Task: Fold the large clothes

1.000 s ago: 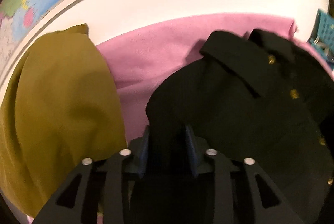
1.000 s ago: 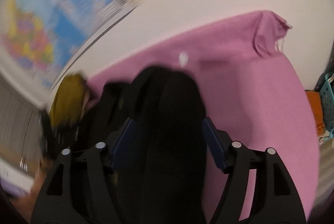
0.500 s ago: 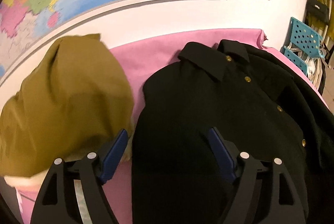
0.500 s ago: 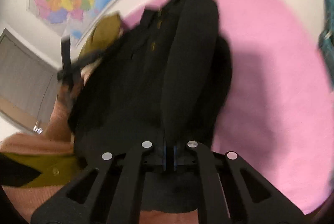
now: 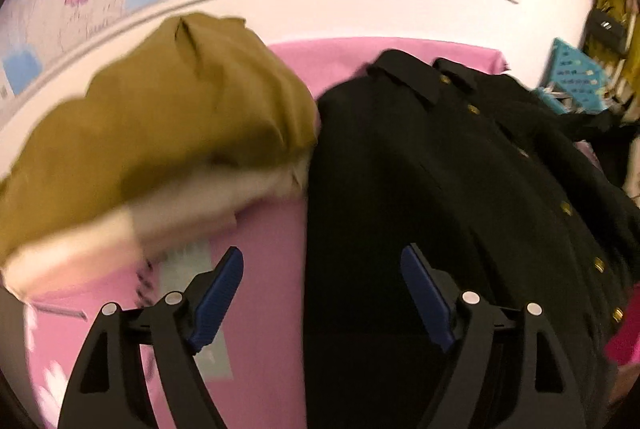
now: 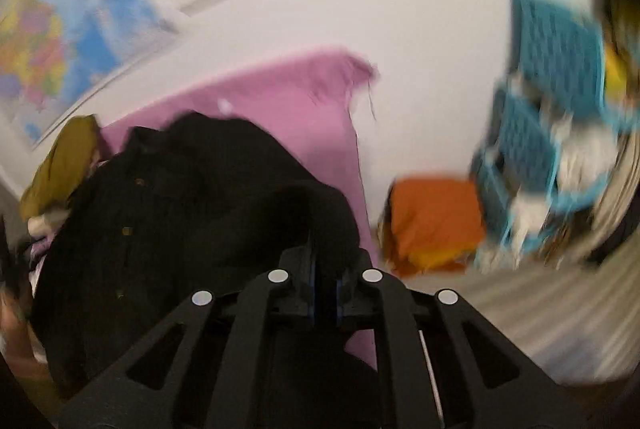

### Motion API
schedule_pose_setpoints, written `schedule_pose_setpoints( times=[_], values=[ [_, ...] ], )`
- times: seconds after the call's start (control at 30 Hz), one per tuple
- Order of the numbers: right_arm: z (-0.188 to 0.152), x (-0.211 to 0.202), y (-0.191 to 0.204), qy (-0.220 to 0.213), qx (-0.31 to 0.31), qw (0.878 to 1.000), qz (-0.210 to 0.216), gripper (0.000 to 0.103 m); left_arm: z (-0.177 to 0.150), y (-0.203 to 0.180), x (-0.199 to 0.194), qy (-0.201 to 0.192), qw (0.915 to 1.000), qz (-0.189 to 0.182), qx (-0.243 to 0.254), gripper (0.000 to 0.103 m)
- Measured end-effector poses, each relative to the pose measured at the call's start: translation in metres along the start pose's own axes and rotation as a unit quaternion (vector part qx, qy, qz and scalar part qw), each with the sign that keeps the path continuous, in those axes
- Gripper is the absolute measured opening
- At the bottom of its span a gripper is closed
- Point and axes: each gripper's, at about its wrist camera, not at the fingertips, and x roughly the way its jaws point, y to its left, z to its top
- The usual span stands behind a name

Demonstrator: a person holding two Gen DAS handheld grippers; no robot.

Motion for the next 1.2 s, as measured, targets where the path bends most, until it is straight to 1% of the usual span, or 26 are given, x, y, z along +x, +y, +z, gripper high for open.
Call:
schedule_pose_setpoints(
  times=[0.03,0.07,0.13,0.17,0.23,0.3,0.37,0.4,0.47,0.53,0.6,0.63,0.67,0.73,0.8,0.83,0.87,0.9,0.97,1.0,1.03,1.07,1.1,1.13,1.17,1.2],
  values=[
    [-0.008,0.015,-0.006,0.014,0.017,1.0,0.009,0.015,-0.007,0.003,-0.002,0.002,0.9999,-0.014,-0.009,0.081],
    [-0.017,0.025,-0.014,0.022,0.029,0.999,-0.003,0.023,-0.014,0.005,-0.005,0.002,0.9995,-0.025,-0.016,0.081],
    [-0.031,0.033,-0.021,0.025,0.054,0.998,0.002,0.04,-0.029,0.007,-0.011,0.004,0.9985,-0.049,-0.025,0.082],
    [-0.037,0.031,-0.026,0.018,0.072,0.997,0.014,0.054,-0.037,0.007,-0.013,0.01,0.9979,-0.057,-0.03,0.085],
    [-0.049,0.02,-0.032,0.001,0.09,0.995,0.036,0.058,-0.048,0.006,-0.016,0.018,0.9968,-0.07,-0.034,0.086],
    [-0.064,0.003,-0.041,-0.011,0.091,0.994,0.052,0.071,-0.06,0.002,-0.019,0.024,0.9948,-0.092,-0.037,0.09],
    [-0.078,-0.009,-0.042,-0.017,0.091,0.993,0.071,0.073,-0.07,-0.003,-0.018,0.03,0.9921,-0.117,-0.035,0.091],
    [-0.081,-0.019,-0.056,-0.018,0.089,0.993,0.079,0.074,-0.076,-0.007,-0.017,0.035,0.9913,-0.122,-0.034,0.091],
    [-0.095,-0.028,-0.056,-0.02,0.088,0.991,0.094,0.076,-0.083,-0.018,-0.014,0.043,0.99,-0.133,-0.02,0.09],
    [-0.098,-0.034,-0.062,-0.016,0.087,0.991,0.098,0.077,-0.085,-0.026,-0.018,0.039,0.9912,-0.126,-0.01,0.074],
    [-0.1,-0.034,-0.072,-0.009,0.084,0.991,0.105,0.08,-0.082,-0.027,-0.017,0.033,0.9932,-0.11,-0.02,0.031],
    [-0.102,-0.033,-0.076,-0.008,0.082,0.991,0.107,0.08,-0.079,-0.024,-0.015,0.036,0.9949,-0.09,-0.029,0.02],
    [-0.107,-0.033,-0.072,-0.004,0.075,0.991,0.108,0.079,-0.075,-0.019,-0.014,0.038,0.9959,-0.07,-0.044,0.0],
    [-0.109,-0.031,-0.075,-0.007,0.068,0.992,0.103,0.069,-0.066,-0.007,-0.016,0.032,0.9963,-0.036,-0.071,0.001],
    [-0.111,-0.031,-0.074,-0.007,0.064,0.992,0.107,0.045,-0.054,0.009,-0.028,0.011,0.9957,0.014,-0.091,0.001],
    [-0.11,-0.032,-0.075,-0.01,0.06,0.993,0.105,0.036,-0.048,0.016,-0.034,0.003,0.9947,0.027,-0.1,0.001],
    [-0.109,-0.035,-0.072,-0.015,0.051,0.993,0.108,0.011,-0.042,0.025,-0.042,-0.009,0.9932,0.038,-0.109,0.001],
    [-0.107,-0.036,-0.073,-0.018,0.048,0.992,0.114,0.006,-0.034,0.035,-0.054,-0.027,0.9894,0.084,-0.115,0.001],
    [-0.101,-0.045,-0.074,-0.03,0.044,0.992,0.118,0.006,-0.026,0.043,-0.064,-0.035,0.9819,0.146,-0.116,0.001],
    [-0.099,-0.048,-0.075,-0.035,0.044,0.991,0.123,0.006,-0.024,0.045,-0.069,-0.036,0.9803,0.154,-0.118,0.002],
    [-0.096,-0.052,-0.076,-0.042,0.047,0.99,0.129,0.006,-0.024,0.043,-0.073,-0.037,0.9838,0.133,-0.114,0.003],
    [-0.094,-0.057,-0.076,-0.048,0.055,0.989,0.131,0.01,-0.027,0.036,-0.075,-0.039,0.99,0.094,-0.097,0.014],
    [-0.093,-0.059,-0.076,-0.05,0.055,0.989,0.13,0.013,-0.03,0.029,-0.075,-0.04,0.992,0.082,-0.088,0.037],
    [-0.093,-0.062,-0.074,-0.054,0.047,0.99,0.124,0.013,-0.035,0.015,-0.072,-0.035,0.9947,0.07,-0.067,0.051],
    [-0.093,-0.064,-0.07,-0.057,0.04,0.991,0.114,0.02,-0.04,0.007,-0.07,-0.029,0.9967,0.053,-0.053,0.067],
    [-0.092,-0.064,-0.07,-0.058,0.04,0.991,0.112,0.034,-0.047,-0.006,-0.064,-0.019,0.9989,0.025,-0.036,0.068]
  ],
)
